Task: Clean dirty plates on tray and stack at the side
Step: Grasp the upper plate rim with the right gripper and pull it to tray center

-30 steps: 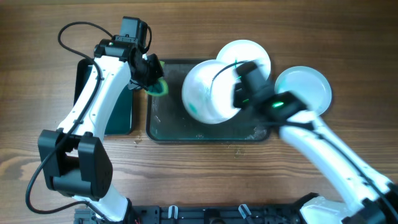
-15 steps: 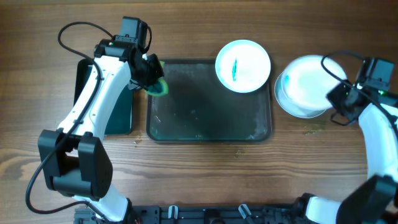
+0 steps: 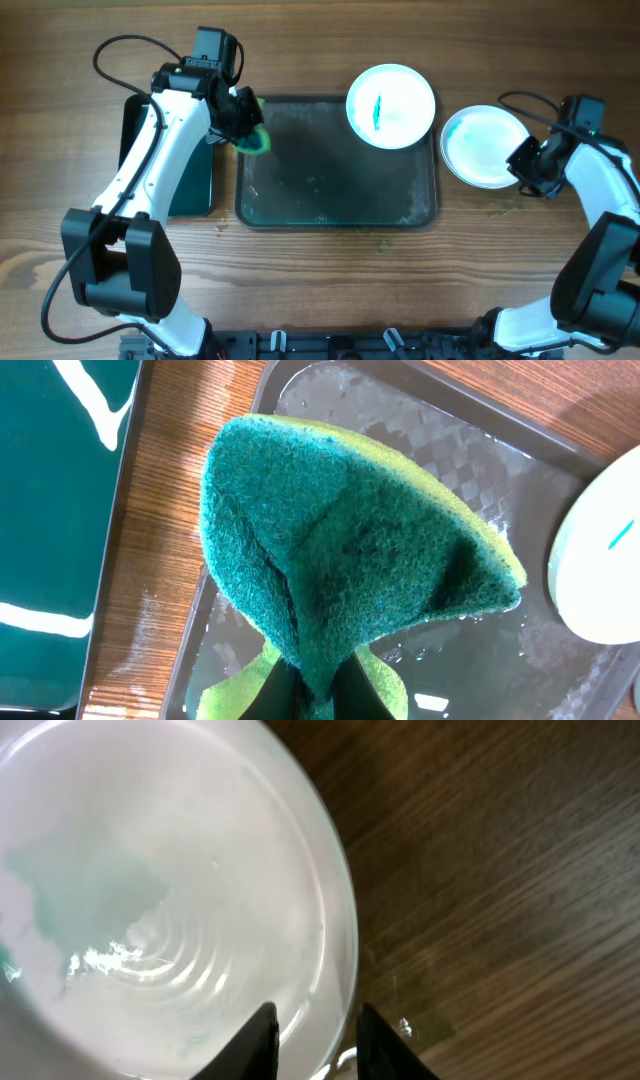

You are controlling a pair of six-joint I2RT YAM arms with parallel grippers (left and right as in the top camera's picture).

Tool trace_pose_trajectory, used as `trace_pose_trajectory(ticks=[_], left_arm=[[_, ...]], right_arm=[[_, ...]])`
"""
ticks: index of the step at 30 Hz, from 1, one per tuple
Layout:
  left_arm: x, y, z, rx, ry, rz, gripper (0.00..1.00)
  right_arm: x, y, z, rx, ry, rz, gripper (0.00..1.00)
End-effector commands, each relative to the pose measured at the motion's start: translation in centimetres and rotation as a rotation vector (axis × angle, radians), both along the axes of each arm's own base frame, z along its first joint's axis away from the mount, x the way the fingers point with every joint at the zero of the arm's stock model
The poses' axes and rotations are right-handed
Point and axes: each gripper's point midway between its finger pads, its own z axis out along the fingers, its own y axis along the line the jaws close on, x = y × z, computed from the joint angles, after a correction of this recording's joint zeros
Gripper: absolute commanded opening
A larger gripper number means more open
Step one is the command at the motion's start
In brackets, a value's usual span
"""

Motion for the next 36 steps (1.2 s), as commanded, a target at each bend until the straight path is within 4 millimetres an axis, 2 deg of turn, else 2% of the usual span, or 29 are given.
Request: trace_pose_trajectory(ticks=[1, 3, 5, 9, 12, 17, 24, 29, 33, 36], left_arm=[[0.2, -0.3, 0.6, -0.009, -0.019, -0.024, 0.04], [0.2, -0.3, 0.6, -0.009, -0.019, -0.024, 0.04], [0.2, -0.3, 0.6, -0.009, -0.019, -0.024, 0.04], [0.2, -0.3, 0.6, -0.009, -0.019, -0.024, 0.04], [0.2, -0.3, 0.6, -0.009, -0.019, -0.024, 0.04], [0.2, -0.3, 0.6, -0.009, -0.019, -0.024, 0.04], [0.2, -0.3, 0.6, -0.009, -0.018, -0.024, 0.04], [0.2, -0.3, 0.6, -0.009, -0.018, -0.024, 0.04], [0.2, -0.3, 0.6, -0.009, -0.018, -0.024, 0.04], [0.2, -0.3, 0.6, -0.009, -0.018, -0.024, 0.04]], right_arm=[[4.4, 2.1, 7.4, 0.04, -0.204, 0.139, 0.29], [5.9, 4.9, 9.6, 0.107, -0.28, 0.224, 0.31], [6.9, 9.0, 10.1, 0.178, -0.32, 0.314, 0.32], [7.4, 13.7, 7.8, 0.196, -0.247, 0.333, 0.31], [7.7, 16.9, 4.3, 0.16, -0.159, 0.307, 0.3], [8.1, 18.9, -0.1, 0.088, -0.086, 0.277, 0.27], [7.7, 19.4, -4.3, 0.068, -0.005, 0.281, 0.2], [6.9, 20.3, -5.2, 0.101, 0.032, 0.34, 0.1], [5.4, 23.3, -4.9, 0.199, 0.063, 0.428, 0.08], [3.1, 25.3, -4.7, 0.219, 0.122, 0.506, 0.08]])
